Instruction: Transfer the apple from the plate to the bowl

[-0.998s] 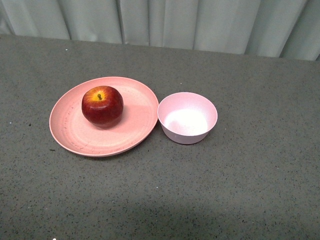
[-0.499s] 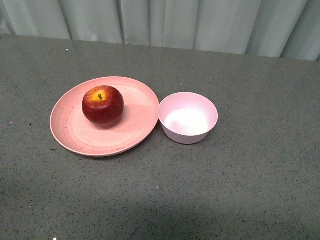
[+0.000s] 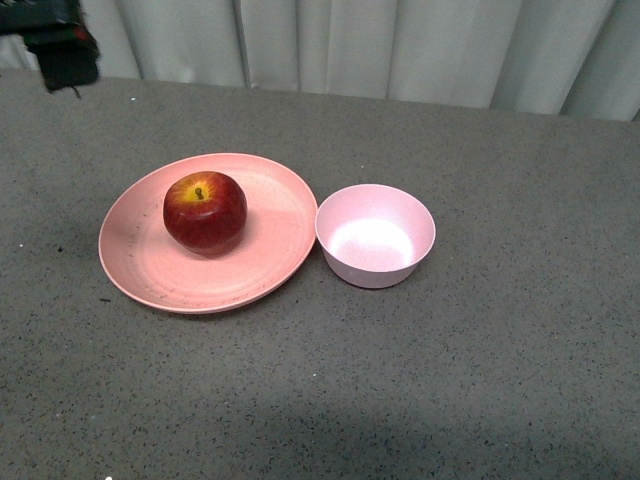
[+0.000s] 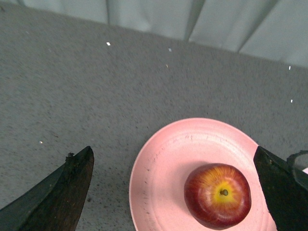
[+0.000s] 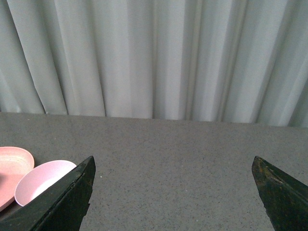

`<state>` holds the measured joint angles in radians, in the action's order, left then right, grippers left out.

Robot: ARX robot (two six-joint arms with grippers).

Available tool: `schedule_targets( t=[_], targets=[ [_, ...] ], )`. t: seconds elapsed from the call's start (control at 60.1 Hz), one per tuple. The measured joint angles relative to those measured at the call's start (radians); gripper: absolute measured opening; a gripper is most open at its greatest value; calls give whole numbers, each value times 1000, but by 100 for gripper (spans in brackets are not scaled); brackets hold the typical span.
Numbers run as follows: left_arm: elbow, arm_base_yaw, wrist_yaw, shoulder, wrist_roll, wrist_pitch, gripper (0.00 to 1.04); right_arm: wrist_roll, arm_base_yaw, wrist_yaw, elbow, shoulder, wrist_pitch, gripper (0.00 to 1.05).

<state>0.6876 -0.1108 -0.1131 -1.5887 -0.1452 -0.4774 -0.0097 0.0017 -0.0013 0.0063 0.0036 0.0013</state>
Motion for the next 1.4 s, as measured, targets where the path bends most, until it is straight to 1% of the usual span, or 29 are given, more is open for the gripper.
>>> schedule_targets(
  t=[0.067, 0.15, 0.399, 0.532, 0.848, 0.932, 1.048, 1.248, 1.397],
  targets=[
    [48, -16, 5, -72, 1, 12, 98, 0, 0, 0, 0, 0, 0, 95],
    [113, -29, 26, -154, -2, 72, 98, 0, 0, 0, 0, 0, 0, 95],
    [238, -42, 29, -309, -23, 169, 98, 0, 0, 0, 0, 0, 0, 95],
    [300, -50, 75, -352, -53, 210, 98, 0, 0, 0, 0, 0, 0, 95],
    [330, -89, 136, -402, -42, 285, 98, 0, 0, 0, 0, 0, 0, 95],
    [330, -97, 169, -411, -38, 305, 98, 0, 0, 0, 0, 0, 0, 95],
    [332, -102, 163, -418, -17, 328, 98, 0, 0, 0, 0, 0, 0, 95],
    [337, -109, 122, -447, 14, 325, 98, 0, 0, 0, 0, 0, 0, 95],
    [337, -113, 121, -457, 24, 327, 98, 0, 0, 0, 0, 0, 0, 95]
  ],
)
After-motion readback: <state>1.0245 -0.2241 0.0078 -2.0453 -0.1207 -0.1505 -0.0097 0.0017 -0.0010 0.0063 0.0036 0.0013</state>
